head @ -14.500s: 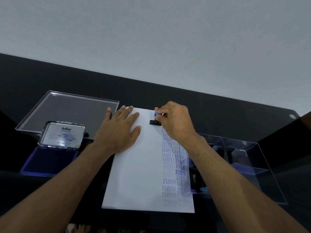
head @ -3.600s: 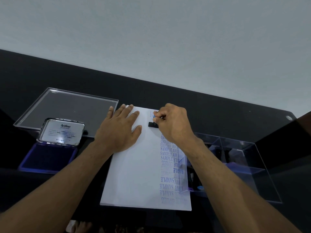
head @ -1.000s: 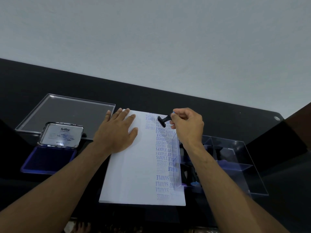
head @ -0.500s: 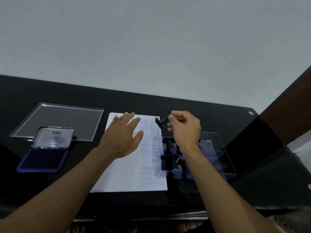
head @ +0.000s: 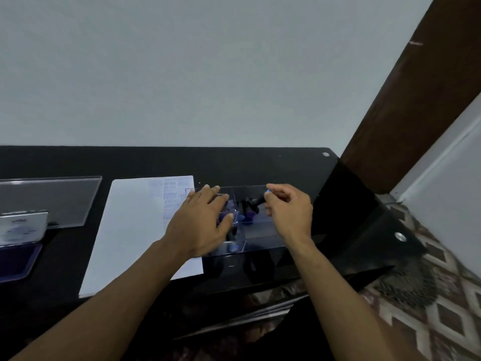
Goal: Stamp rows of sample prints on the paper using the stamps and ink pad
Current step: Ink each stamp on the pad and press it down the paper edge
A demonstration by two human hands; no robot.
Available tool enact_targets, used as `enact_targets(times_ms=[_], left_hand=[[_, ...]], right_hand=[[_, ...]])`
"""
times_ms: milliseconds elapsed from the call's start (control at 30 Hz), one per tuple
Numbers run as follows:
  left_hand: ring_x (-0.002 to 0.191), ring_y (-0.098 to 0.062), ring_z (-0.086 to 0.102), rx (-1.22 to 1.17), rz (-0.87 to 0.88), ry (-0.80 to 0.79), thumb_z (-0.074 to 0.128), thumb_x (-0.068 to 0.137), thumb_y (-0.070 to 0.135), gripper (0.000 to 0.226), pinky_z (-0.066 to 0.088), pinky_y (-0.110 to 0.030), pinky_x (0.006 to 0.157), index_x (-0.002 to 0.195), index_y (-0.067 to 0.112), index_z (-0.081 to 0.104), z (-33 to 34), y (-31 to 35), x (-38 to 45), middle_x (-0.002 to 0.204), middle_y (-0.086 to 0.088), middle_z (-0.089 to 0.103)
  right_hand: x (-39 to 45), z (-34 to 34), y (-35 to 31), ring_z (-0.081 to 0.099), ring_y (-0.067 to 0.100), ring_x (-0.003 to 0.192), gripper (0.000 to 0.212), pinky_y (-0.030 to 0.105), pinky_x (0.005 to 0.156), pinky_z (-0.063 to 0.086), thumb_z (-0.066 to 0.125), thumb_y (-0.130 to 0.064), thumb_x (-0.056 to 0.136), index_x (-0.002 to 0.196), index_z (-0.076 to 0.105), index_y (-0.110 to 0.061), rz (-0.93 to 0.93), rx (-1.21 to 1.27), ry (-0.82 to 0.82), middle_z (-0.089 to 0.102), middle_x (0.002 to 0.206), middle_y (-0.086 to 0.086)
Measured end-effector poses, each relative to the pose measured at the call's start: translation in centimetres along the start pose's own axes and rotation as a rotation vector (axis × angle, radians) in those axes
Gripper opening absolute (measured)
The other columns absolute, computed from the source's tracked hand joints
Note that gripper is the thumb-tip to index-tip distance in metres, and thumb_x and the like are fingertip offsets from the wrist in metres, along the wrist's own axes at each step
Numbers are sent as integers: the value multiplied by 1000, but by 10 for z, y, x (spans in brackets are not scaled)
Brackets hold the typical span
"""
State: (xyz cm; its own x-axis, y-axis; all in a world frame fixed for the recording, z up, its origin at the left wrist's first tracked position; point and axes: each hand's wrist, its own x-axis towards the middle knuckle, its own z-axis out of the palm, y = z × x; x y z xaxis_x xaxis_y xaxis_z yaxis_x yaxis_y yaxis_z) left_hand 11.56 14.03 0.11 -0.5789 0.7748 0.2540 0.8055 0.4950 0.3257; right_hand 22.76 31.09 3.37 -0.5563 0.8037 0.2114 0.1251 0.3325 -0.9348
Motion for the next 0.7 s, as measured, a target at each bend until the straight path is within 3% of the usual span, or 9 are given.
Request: enact_targets(times_ms=[67,167,233,400,533,700], left_hand=[[151,-23,23,12,8,-23,31,97,57,63,16,-44,125,150,24,43,7,12,4,161,-2,34],[152,-21,21,30,25,-38,35,100,55,59,13,-43,125,150,24,42,15,28,8,161,-2,33],[152,-22,21,26,23,-52,29,97,57,64,14,-45,125,150,24,43,19,38,10,161,-3,34],[152,-24,22,32,8,-61,27,95,55,65,13,-46,124,149,22,45,26,43,13,160,-5,35],[149,-27,28,48,10,-54,28,96,51,62,17,-48,123,145,19,51,33,37,11,157,-8,40],[147,-28,32,63,34,-35,31,98,47,57,21,-50,122,142,18,53,37,34,9,155,-9,42]], right_hand=[[0,-15,6,70,7,77,12,37,76,60,69,-23,80,89,76,-28,-18,-57,17,73,82,-9],[-1,-32,13,65,-2,77,12,8,69,50,68,-19,81,89,75,-25,-65,-225,9,70,86,-11],[-4,-39,17,61,-2,76,10,1,63,41,68,-18,79,85,72,-26,-89,-324,-17,67,87,-10],[-8,-42,28,54,3,72,6,8,58,41,66,-17,83,81,65,-22,-196,-540,-103,55,84,-8],[-8,-44,35,51,9,80,4,22,68,46,65,-14,86,87,64,-17,-303,-689,-194,53,88,-6],[1,-43,37,50,9,86,10,18,69,40,68,-9,82,85,66,-18,-232,-739,-278,53,89,-7]])
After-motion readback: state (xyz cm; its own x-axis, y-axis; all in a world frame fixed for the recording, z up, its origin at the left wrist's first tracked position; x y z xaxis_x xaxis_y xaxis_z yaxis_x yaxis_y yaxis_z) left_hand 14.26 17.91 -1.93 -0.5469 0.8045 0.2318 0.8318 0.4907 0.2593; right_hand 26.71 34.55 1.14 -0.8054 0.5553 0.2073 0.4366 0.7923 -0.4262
